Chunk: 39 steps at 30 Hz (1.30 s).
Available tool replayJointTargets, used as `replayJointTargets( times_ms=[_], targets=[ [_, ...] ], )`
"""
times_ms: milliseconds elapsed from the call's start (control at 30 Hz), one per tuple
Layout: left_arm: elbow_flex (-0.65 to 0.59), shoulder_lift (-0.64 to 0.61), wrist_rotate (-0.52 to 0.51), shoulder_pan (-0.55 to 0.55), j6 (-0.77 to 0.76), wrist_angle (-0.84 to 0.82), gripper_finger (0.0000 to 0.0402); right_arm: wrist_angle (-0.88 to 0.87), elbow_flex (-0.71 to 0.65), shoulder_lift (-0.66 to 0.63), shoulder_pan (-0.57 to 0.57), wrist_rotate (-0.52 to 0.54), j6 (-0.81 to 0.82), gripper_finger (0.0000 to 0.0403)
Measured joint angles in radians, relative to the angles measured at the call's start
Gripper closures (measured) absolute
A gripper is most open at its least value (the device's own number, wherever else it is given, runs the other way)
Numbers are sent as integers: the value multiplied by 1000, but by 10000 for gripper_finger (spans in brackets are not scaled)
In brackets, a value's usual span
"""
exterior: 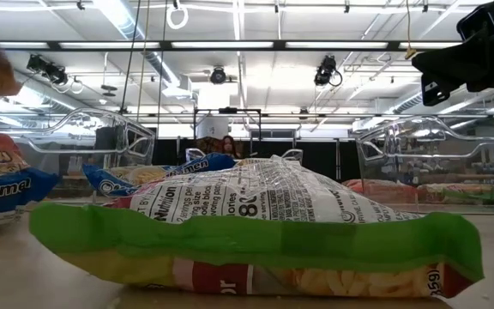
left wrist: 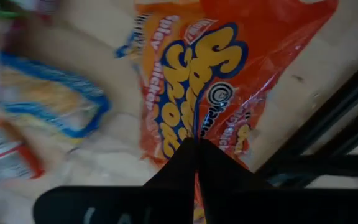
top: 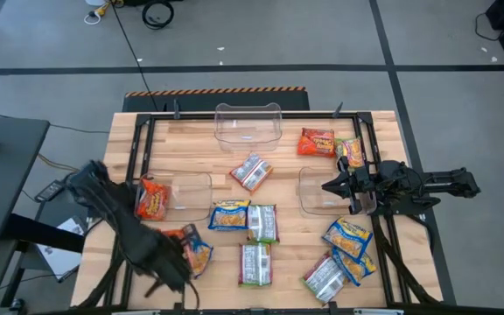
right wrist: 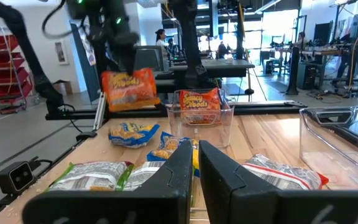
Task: Sort Maruchan noodles
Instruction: Put the orange noodle from the bottom into the middle left transparent bin
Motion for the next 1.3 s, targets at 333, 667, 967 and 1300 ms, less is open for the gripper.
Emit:
replayJointTargets(
  times_ms=[333, 667, 967, 1300],
  targets=[
    [-247, -319, -125, 126, 157, -2, 393, 0, 0, 0, 0, 0, 0, 369],
    [-452, -532, -142, 441, 600, -1, 393, 0, 0, 0, 0, 0, 0, 369],
    [-651, -574, -87, 678, 946, 0, 393, 0, 0, 0, 0, 0, 0, 369],
    [-769, -568, -85, 647, 953, 1, 393, 0, 0, 0, 0, 0, 0, 369]
  ],
)
